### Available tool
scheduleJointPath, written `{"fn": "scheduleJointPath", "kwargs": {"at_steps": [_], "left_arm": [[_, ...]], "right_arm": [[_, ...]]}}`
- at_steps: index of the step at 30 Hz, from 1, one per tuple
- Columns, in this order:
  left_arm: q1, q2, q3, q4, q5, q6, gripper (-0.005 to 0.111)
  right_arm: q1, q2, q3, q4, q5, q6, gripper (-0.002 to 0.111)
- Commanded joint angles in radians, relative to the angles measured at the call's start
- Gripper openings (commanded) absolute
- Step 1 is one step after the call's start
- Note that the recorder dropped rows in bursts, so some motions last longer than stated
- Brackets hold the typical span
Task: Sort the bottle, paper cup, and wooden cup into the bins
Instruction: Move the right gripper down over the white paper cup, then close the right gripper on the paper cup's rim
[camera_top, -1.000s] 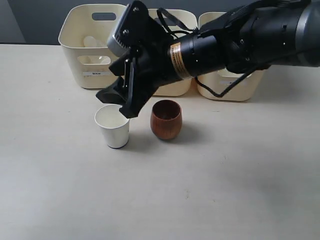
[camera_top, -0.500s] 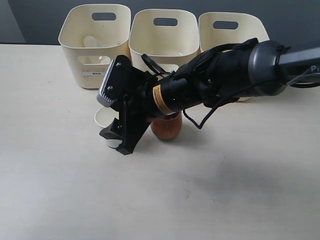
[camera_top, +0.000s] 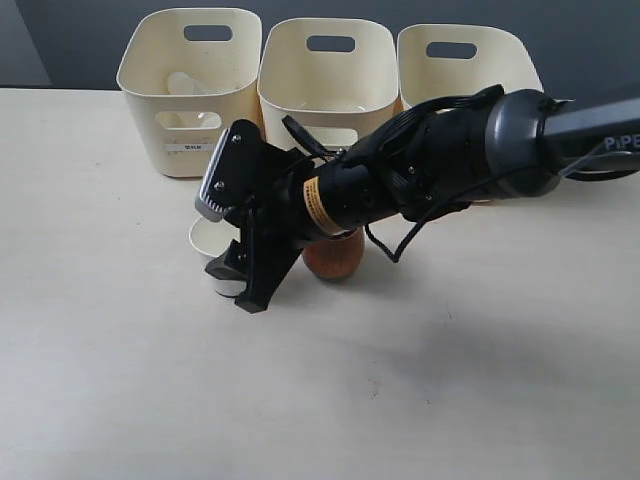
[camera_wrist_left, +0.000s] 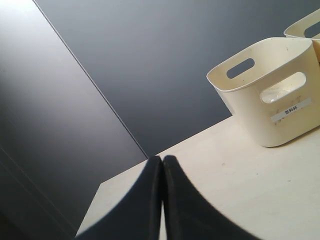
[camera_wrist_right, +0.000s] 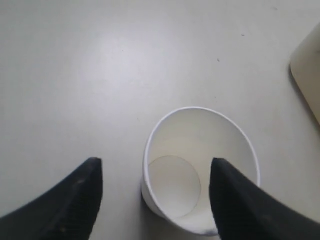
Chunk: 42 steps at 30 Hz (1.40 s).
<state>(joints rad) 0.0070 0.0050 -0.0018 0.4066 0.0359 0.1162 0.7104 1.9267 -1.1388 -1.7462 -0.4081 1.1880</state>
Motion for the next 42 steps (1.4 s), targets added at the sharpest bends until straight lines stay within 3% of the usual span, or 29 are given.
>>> {"fn": "scheduleJointPath", "kwargs": {"at_steps": [1, 42], "left_arm": [[0.000, -0.005, 0.002, -0.009, -0.006, -0.004, 0.000], [0.000, -0.005, 0.002, -0.009, -0.006, -0.004, 0.000]], "right_arm": [[0.000, 0.007, 0.005, 0.002, 0.028, -0.015, 0.059], [0.000, 0.075, -0.036, 0.002, 0.040, -0.031, 0.054]]}}
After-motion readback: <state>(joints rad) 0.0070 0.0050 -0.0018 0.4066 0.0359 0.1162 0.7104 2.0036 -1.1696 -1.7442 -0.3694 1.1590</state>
